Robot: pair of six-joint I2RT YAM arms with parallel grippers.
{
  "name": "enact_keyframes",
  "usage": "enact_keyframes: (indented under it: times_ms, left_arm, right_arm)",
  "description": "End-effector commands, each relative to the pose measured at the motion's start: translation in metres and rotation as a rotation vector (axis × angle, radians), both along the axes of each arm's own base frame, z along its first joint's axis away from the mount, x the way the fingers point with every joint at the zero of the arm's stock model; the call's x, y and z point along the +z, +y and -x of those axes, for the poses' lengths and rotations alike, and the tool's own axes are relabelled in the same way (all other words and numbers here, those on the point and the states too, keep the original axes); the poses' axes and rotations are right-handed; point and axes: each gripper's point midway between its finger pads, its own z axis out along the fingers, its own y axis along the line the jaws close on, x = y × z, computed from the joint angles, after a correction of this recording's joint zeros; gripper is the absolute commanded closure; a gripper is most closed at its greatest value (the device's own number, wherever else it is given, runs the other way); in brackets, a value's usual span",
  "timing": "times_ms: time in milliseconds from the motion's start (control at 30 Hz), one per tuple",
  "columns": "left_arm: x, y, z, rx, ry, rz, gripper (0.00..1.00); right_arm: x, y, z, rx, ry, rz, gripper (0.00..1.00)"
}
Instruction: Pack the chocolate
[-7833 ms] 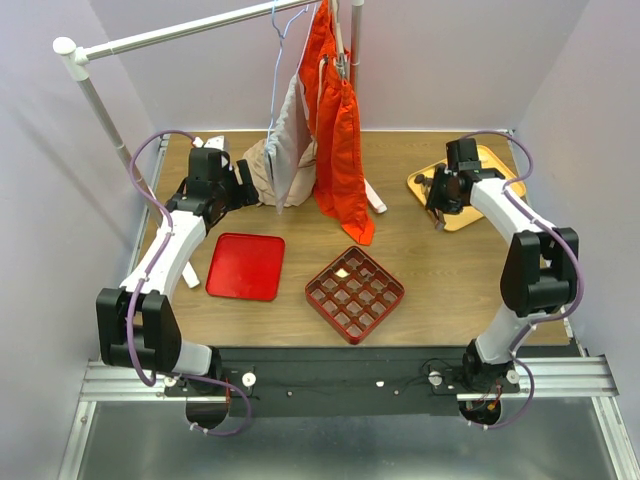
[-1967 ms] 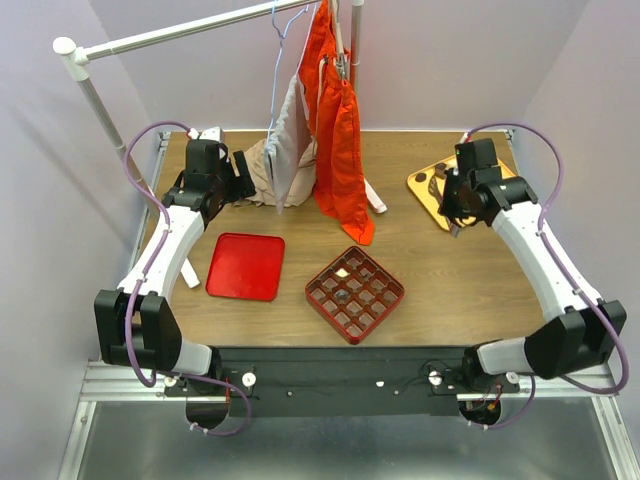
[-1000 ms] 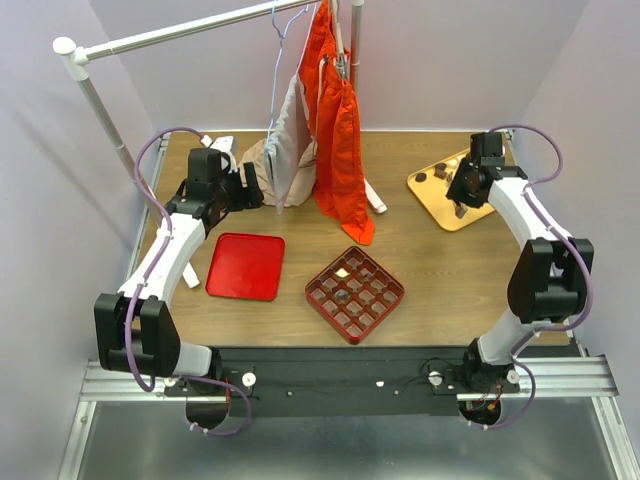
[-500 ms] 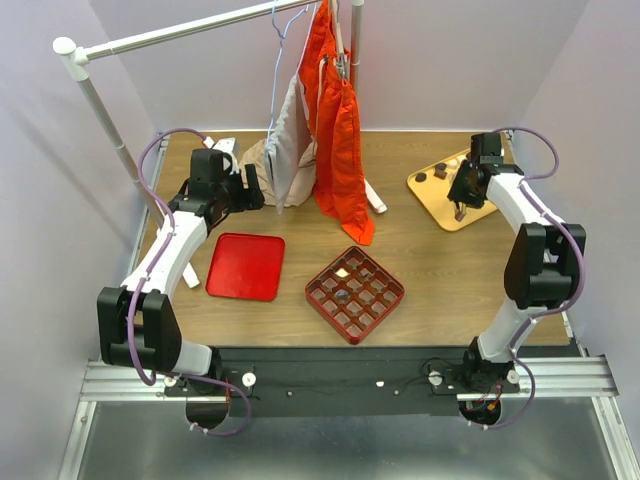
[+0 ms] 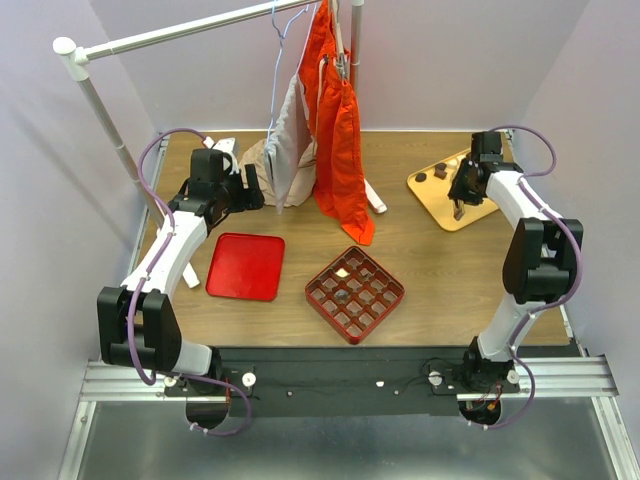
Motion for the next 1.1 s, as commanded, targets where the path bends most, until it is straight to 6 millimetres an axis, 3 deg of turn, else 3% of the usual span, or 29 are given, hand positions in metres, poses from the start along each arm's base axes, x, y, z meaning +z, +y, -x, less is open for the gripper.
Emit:
enact_keyframes:
  times_ms: [0,167,300,433,533,667,767,1067]
  left_arm:
    - [0.009,0.000,-0.005,-0.005,-0.030,-0.013,0.15]
    - [0.011,0.001,-0.005,-0.005,-0.033,-0.022,0.15]
    - [0.011,0.004,-0.005,0.001,-0.028,-0.039,0.15]
    - [0.013,0.005,-0.005,0.004,-0.032,-0.043,0.15]
    - [0.012,0.005,-0.006,0.009,-0.029,-0.045,0.15]
    - [0.013,0.008,-0.007,0.022,-0.031,-0.050,0.15]
    - [0.017,0.008,-0.008,0.024,-0.036,-0.049,0.15]
    - [0.023,0.007,-0.013,0.035,-0.045,-0.041,0.15]
  right_arm:
    - [0.020,0.001,-0.013,0.017,-0.068,-0.011,0.65]
    - [0.033,0.004,-0.006,0.007,-0.095,-0.031,0.77]
    - [0.044,0.014,0.016,0.012,-0.114,-0.085,0.80]
    - [0.065,0.019,0.055,0.004,-0.155,-0.110,0.83]
    - [0.078,0.035,0.077,0.050,-0.166,-0.178,0.85]
    - [0.112,0.050,0.111,0.128,-0.216,-0.227,0.86]
    - [0.118,0.065,0.137,0.232,-0.172,-0.252,0.87]
    - [0.136,0.134,0.214,0.511,-0.062,-0.353,0.88]
